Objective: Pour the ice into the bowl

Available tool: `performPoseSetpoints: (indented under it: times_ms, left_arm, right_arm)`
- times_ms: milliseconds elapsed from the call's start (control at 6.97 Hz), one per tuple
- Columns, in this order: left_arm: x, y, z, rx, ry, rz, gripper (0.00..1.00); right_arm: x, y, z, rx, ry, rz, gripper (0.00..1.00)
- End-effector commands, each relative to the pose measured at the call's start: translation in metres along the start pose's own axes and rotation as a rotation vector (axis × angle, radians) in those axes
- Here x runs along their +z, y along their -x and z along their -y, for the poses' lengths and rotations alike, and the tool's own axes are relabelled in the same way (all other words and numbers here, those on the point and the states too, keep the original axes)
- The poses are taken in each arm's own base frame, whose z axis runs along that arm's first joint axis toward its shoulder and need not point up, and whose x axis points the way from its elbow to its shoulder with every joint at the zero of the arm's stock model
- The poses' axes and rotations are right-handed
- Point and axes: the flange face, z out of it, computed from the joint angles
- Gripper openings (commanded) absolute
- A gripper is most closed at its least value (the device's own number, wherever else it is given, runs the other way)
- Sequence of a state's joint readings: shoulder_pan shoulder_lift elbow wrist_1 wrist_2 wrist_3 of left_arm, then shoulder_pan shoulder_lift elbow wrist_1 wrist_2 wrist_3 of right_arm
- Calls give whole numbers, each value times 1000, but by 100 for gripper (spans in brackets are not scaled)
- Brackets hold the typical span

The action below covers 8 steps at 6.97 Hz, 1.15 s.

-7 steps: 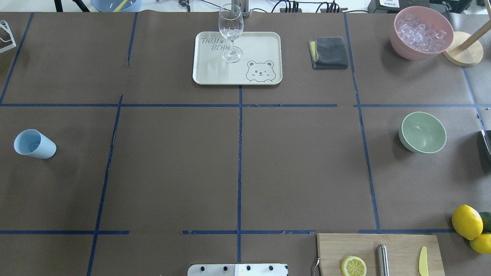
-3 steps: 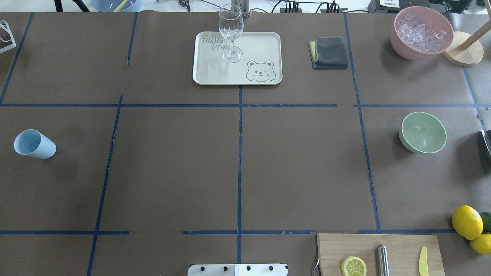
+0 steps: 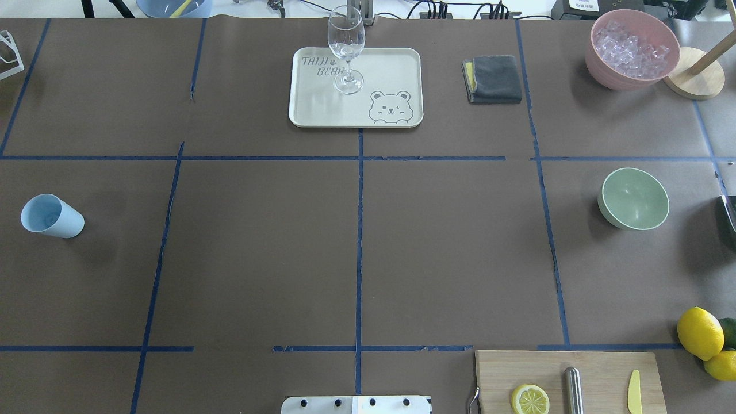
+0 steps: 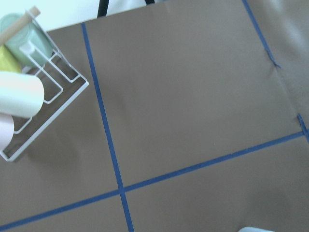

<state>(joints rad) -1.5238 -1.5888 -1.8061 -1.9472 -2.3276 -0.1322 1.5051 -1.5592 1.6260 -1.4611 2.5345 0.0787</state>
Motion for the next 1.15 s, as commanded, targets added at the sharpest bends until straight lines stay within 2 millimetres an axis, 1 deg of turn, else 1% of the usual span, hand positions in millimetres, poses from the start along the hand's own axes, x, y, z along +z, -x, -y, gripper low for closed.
performPoseSetpoints:
  times_ms: [0,144,287,431,574,718,861,1005]
  left_arm:
    - [14,-53,-15,-31,-77,17,100]
    - [4,-66,-21,-35,-90,19,100]
    - [-7,-81,-17,-66,-111,3,100]
    - [-11,-94,-15,-66,-136,25,100]
    - [-14,-98,-17,-59,-145,35,100]
    - [-15,-98,-16,-58,-152,48,100]
    - [-16,-98,-16,-52,-163,48,100]
    - [-16,-98,-16,-49,-167,48,100]
  right_arm:
    - [54,46,0,66,-15,-29,100]
    - [82,56,-19,54,-41,-55,100]
    - [101,64,-32,83,-80,-49,100]
    - [128,79,-47,111,-85,-26,100]
    - [153,75,-54,90,-110,-37,100]
    - [172,53,-64,86,-101,-38,100]
    - [181,51,-67,84,-86,-40,100]
    - [187,59,-66,84,-76,-35,100]
